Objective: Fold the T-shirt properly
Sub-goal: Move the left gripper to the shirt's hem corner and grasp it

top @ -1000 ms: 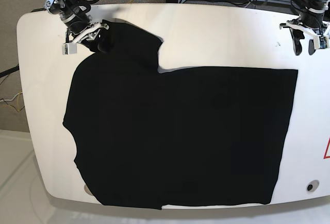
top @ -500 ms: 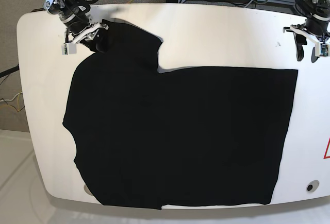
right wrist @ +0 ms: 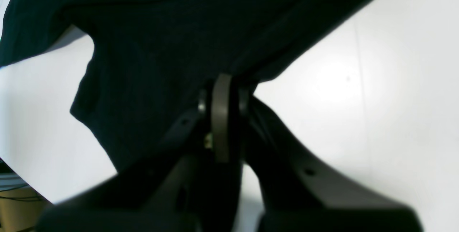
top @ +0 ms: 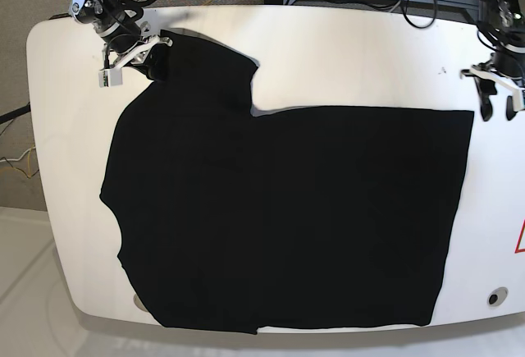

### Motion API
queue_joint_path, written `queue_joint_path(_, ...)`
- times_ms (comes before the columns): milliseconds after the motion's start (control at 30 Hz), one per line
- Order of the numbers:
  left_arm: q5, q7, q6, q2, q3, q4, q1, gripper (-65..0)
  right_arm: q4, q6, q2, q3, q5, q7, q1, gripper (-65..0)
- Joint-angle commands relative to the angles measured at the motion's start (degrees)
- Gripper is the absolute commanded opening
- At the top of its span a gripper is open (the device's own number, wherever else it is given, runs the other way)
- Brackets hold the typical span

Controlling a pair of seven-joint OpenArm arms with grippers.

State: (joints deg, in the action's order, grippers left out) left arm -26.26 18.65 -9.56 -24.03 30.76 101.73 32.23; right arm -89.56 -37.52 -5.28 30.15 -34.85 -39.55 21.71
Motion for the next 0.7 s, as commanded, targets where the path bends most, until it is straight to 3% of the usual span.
queue_joint_path(0,-1.5,3.3,0.0,-0.3,3.3,-2.6,-2.0,-35.1,-0.4,0.4,-0.3,0.1,0.7,-1.1,0.5,-65.0)
queue_joint_path(300,-8.5,14.3,-3.2,-0.5,14.6,-13.8,-9.7,-37.1,-0.6,0.1,-0.3,0.1,0.3,-1.6,0.8,-65.0)
queue_joint_path(567,-14.0,17.8,-6.2,-2.2,16.9,-22.5,-14.0,-37.5,-0.6,0.1,-0.3,0.1,0.2,-1.7,1.1,-65.0)
queue_joint_path(667,-21.0,20.6,-11.2,-3.4,19.1,-29.9,-16.3,-38.7,-0.5,-0.2,-0.3,0.0,0.3,-2.1,0.8,-65.0)
